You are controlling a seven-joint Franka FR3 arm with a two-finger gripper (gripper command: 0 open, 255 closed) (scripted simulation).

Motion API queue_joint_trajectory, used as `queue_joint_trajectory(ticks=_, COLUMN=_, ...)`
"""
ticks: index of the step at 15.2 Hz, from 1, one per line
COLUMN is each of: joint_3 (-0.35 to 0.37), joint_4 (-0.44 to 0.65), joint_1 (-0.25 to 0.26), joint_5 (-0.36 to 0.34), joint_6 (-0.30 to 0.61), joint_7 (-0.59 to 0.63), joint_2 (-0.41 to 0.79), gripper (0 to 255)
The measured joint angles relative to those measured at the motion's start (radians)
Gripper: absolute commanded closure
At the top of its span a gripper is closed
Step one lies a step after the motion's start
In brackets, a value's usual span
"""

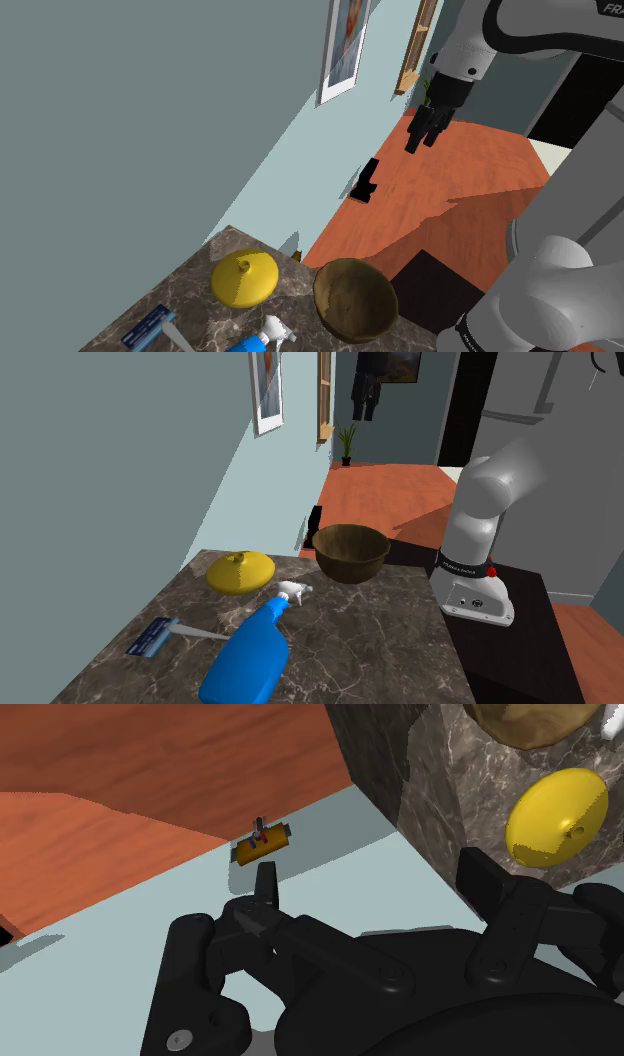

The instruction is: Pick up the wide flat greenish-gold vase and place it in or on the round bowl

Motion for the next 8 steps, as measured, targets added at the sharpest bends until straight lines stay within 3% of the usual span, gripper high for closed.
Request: queue_joint_trajectory(ticks=8, joint_3=0.115, joint_4=-0.057, joint_1=0.039, joint_5=0.07, joint_6=0.109, joint_7=0.117, joint_2=0.062, gripper=0)
